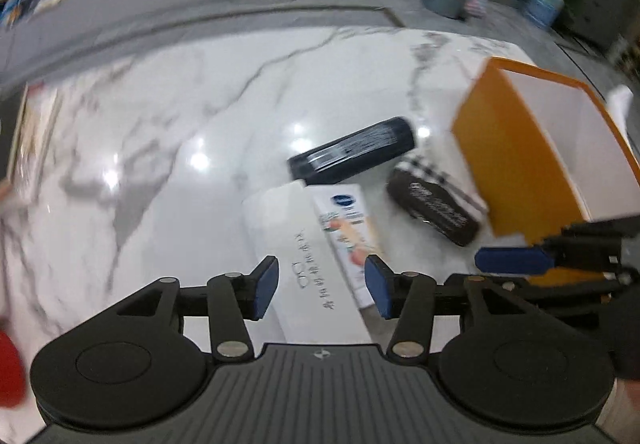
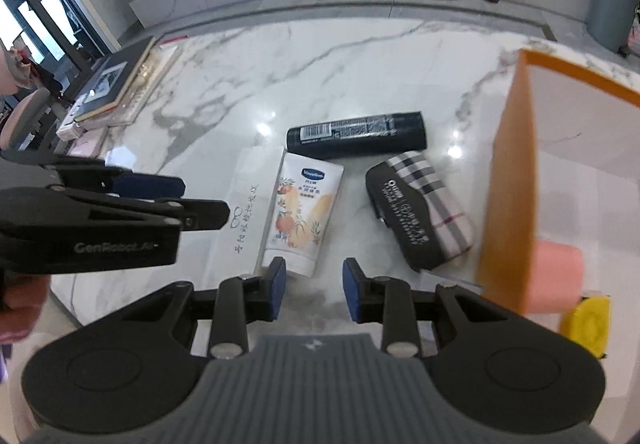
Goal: Organize rigid objects
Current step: 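Move both tools back over the remaining items on the table, then lower the left tool onto the white box while the right tool approaches the lotion tube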
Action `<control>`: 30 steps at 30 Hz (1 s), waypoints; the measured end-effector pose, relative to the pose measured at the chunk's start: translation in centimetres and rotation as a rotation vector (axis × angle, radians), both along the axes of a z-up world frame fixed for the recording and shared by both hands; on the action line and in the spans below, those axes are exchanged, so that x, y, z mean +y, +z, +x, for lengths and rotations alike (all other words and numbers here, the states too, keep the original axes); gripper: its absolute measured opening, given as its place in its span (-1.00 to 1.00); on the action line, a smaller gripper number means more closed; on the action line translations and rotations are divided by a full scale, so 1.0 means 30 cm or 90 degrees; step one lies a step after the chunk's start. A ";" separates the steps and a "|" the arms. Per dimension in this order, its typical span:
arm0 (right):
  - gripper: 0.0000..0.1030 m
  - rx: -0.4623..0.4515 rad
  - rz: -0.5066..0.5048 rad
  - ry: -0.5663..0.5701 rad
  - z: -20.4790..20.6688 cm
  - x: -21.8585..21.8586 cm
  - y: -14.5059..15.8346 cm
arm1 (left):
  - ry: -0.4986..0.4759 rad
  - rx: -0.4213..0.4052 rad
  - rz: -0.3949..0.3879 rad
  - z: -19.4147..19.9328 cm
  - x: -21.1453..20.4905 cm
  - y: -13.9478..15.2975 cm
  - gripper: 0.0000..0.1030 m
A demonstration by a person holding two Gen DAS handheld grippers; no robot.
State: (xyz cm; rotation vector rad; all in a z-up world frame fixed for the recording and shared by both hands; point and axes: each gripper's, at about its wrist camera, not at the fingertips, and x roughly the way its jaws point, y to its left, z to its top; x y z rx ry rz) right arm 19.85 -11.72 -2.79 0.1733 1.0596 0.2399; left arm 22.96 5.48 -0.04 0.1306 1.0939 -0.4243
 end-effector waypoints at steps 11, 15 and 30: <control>-0.31 0.053 -0.004 -0.013 0.123 0.015 -0.124 | 0.060 0.071 -0.045 0.118 0.045 -0.185 0.45; -0.24 0.058 -0.001 -0.011 0.146 0.027 -0.141 | 0.051 0.084 -0.057 0.128 0.061 -0.196 0.40; 0.08 0.064 -0.026 0.021 0.229 0.157 -0.191 | 0.062 0.088 0.029 0.135 0.170 -0.193 0.46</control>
